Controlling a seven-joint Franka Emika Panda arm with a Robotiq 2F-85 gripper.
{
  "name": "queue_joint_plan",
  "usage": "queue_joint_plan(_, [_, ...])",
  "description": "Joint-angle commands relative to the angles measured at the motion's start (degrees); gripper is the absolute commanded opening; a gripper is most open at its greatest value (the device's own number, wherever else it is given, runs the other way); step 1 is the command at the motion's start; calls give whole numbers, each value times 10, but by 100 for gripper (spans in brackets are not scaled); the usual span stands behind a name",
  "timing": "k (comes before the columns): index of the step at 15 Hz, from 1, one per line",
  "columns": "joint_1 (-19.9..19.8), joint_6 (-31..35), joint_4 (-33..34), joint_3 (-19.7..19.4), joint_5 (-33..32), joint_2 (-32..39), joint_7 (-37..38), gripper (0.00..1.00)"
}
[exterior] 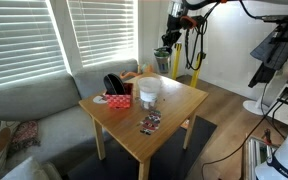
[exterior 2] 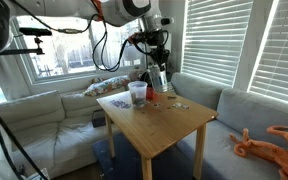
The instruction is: Pour the contents in the silver cup into the cup on the left
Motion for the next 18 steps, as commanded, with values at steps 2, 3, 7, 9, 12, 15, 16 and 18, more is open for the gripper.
queue_joint_plan(2, [-8, 1, -1, 8, 0, 3, 1, 4])
queue_joint_plan(3, [-8, 3, -3, 8, 0, 3, 1, 1])
queue_joint_plan(7, [0, 13, -28, 17, -52, -13, 30, 1])
queue_joint_plan(9, [5, 12, -50, 24, -98, -29, 59, 1])
queue_joint_plan(12, [10, -25, -71, 37, -180, -47, 92, 1])
queue_joint_plan(15, [16, -66, -91, 55, -228, -51, 110, 1])
queue_joint_plan(16, [18, -62, -97, 60, -226, -50, 110, 1])
queue_joint_plan(18, [10, -58, -73, 56, -203, -32, 94, 4])
